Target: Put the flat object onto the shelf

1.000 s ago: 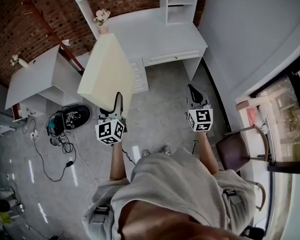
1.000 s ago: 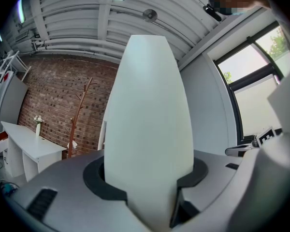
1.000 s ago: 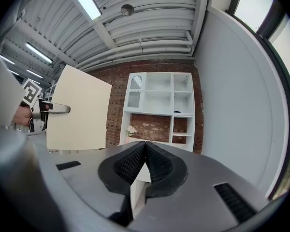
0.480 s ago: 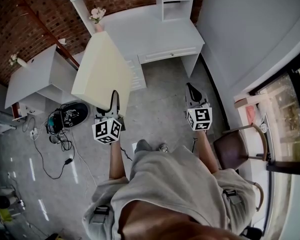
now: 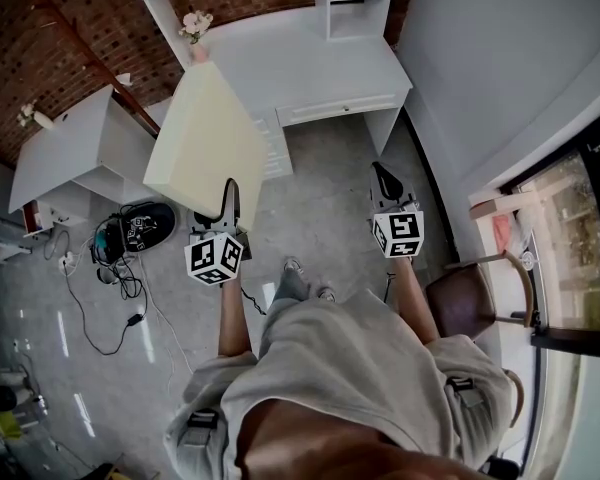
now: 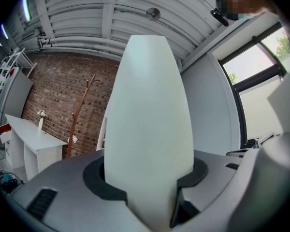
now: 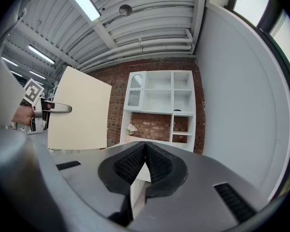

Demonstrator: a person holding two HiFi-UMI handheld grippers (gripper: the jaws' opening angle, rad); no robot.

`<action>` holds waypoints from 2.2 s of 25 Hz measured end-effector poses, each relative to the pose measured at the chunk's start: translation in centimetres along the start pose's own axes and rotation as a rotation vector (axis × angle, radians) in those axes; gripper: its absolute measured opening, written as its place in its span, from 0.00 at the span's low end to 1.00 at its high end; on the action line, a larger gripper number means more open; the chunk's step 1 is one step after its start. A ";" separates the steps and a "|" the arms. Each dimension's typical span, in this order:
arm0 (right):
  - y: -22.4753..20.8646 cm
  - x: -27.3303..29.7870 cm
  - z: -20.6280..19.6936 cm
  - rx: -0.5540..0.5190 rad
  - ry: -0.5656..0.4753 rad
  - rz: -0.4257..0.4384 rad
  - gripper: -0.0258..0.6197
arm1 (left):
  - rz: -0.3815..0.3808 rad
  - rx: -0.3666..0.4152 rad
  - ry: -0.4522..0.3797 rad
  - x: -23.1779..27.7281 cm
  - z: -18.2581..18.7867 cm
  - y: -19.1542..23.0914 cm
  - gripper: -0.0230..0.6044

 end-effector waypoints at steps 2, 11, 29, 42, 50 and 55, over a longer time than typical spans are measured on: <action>0.0 0.7 0.0 -0.003 0.002 0.001 0.08 | -0.002 -0.004 0.002 0.7 -0.1 0.3 0.46; -1.9 5.9 -0.4 -0.025 0.019 -0.035 0.08 | -0.031 -0.016 0.003 7.0 -0.8 2.3 0.46; -6.9 23.8 2.8 -0.053 0.034 -0.105 0.08 | -0.126 -0.046 0.001 27.3 1.9 7.2 0.46; -7.7 33.1 3.5 -0.057 0.044 -0.161 0.08 | -0.174 -0.052 0.003 37.7 3.1 11.9 0.46; -7.3 35.3 3.0 -0.058 0.073 -0.194 0.08 | -0.212 -0.059 0.015 41.2 2.7 13.6 0.46; -7.2 35.4 2.3 -0.055 0.094 -0.206 0.08 | -0.225 -0.064 0.032 42.1 2.1 13.9 0.46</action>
Point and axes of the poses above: the fingertips, and each gripper's own axes: x forward along the fingers, y to its left, z out of its top, the point moved 8 cm from there along -x, backward along the fingers, and after that the axes turned 10 degrees about -x, right-handed, at the moved point
